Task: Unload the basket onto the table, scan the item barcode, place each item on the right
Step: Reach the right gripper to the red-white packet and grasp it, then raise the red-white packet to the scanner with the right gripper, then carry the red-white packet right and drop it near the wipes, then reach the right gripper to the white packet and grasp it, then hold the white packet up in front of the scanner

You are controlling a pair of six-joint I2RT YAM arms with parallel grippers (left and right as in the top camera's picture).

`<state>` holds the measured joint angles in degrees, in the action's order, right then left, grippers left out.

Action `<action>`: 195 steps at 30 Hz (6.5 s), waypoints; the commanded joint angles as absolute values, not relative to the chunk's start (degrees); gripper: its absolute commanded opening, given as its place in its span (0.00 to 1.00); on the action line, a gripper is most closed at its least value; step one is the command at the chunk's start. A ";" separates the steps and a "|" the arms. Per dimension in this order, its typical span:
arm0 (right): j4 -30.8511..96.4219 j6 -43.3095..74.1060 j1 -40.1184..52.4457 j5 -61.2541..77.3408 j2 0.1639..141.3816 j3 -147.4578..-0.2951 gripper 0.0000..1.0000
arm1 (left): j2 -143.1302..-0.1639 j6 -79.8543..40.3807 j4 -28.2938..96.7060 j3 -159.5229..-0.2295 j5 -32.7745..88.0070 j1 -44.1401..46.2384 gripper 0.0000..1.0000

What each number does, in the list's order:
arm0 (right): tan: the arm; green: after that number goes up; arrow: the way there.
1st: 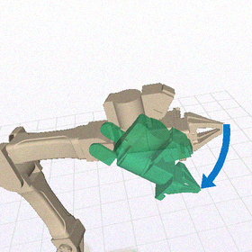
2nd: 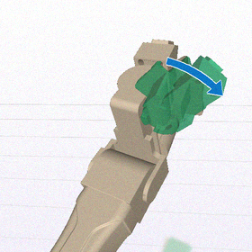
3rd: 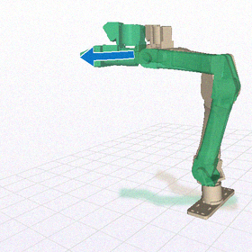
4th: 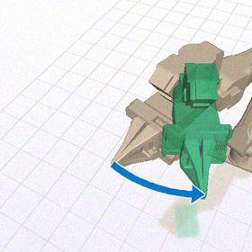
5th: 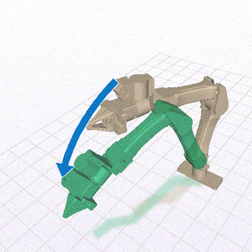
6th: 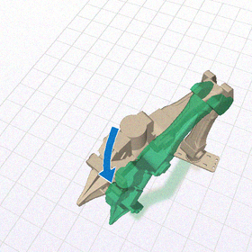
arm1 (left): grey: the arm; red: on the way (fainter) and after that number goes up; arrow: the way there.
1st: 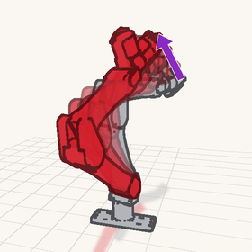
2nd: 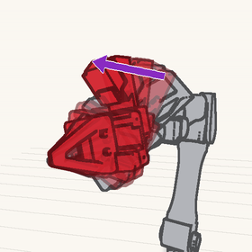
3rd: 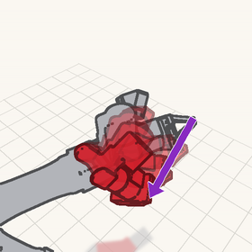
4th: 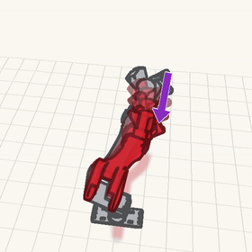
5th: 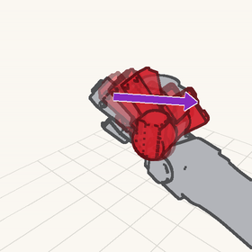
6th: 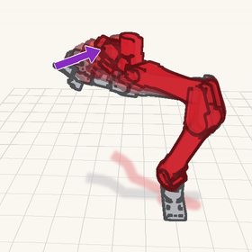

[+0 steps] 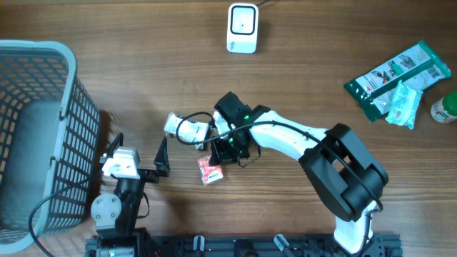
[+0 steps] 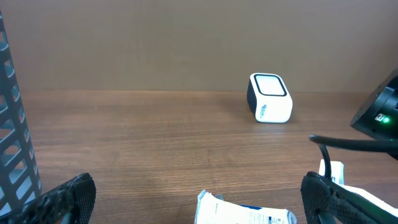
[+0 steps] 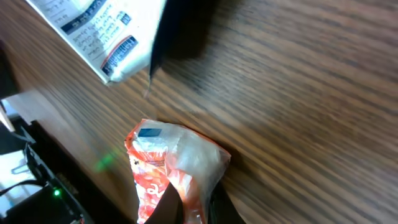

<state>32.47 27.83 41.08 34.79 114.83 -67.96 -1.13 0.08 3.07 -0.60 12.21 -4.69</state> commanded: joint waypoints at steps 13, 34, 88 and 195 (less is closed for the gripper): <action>29.12 -5.65 13.63 89.82 107.31 -68.01 0.04 | -0.80 -0.49 3.27 -0.34 12.12 -5.15 1.00; 18.65 -7.35 22.41 -2.96 100.40 -81.12 0.04 | -0.80 -0.49 3.27 -0.34 12.12 -5.15 1.00; 58.46 27.42 -23.42 -6.09 110.43 -81.69 1.00 | -0.80 -0.49 3.27 -0.34 12.12 -5.15 1.00; 33.15 -15.84 30.33 6.02 128.90 -94.04 0.48 | -0.80 -0.49 3.27 -0.34 12.12 -5.15 1.00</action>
<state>29.30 -17.76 30.65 8.73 127.26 -90.35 -1.13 0.05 3.07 -0.60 12.21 -4.69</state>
